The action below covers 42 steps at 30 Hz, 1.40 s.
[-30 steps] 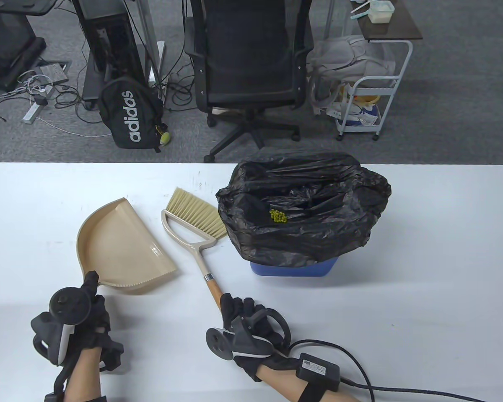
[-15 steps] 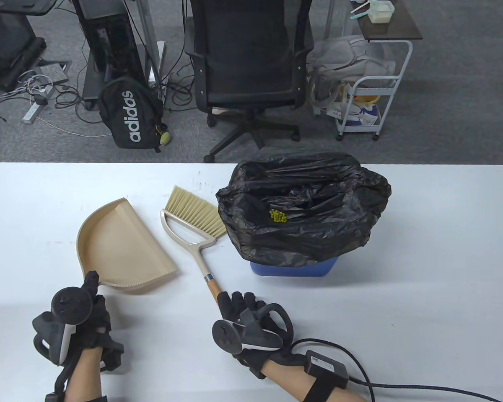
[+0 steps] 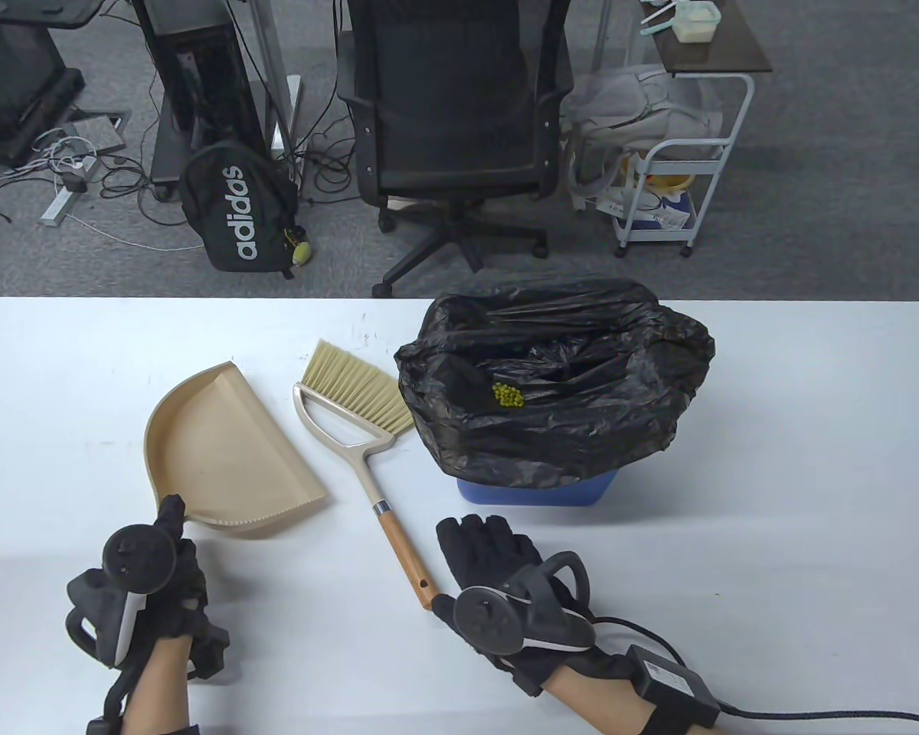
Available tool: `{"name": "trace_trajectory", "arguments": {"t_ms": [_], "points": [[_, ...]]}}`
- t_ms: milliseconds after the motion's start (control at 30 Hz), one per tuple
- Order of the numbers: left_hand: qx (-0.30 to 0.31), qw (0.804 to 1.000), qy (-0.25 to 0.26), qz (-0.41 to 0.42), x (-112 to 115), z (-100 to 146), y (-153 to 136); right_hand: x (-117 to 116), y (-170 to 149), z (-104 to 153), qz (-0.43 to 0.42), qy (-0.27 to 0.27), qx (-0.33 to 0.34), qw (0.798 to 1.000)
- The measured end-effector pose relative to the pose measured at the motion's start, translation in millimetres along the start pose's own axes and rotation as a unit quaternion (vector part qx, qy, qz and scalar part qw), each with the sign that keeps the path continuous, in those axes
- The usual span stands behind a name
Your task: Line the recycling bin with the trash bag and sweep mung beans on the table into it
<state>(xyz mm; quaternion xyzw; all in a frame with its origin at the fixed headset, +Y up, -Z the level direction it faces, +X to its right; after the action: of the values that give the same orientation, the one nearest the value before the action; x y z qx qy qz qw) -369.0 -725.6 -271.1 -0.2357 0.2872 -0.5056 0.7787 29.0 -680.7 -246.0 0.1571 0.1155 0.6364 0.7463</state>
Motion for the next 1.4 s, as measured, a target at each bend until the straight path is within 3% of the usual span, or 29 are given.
{"name": "trace_trajectory", "arguments": {"t_ms": [200,433,667,1200,1400], "points": [[0.006,1.000,0.005,-0.014,3,2,4,6,-37,23,-0.007,-0.013,-0.023,1.000],[0.002,0.999,0.019,-0.039,10,5,9,4,-63,30,-0.028,-0.012,-0.051,0.998],[-0.020,0.997,0.053,-0.057,12,5,9,6,-71,32,-0.033,-0.015,-0.056,0.998],[-0.055,0.994,0.047,-0.083,21,-11,-9,4,-76,32,-0.035,-0.006,-0.066,0.997],[-0.039,0.994,0.053,-0.091,19,-10,-5,1,-79,30,-0.034,-0.001,-0.072,0.997]]}}
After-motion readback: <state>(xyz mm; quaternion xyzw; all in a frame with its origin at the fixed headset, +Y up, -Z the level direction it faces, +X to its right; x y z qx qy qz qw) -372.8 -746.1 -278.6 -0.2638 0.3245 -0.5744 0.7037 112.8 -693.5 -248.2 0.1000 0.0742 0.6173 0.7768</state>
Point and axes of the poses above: the tracker on the back of each hand, its own y axis roughly to the thumb side, its own z axis roughly from the fingertips to the wrist, x = y × z, the point moved 3 cm from there along -z, roughly from the wrist to the fingertips, and after that the axes turned 15 degrees about -x, right-handed, at the moved point
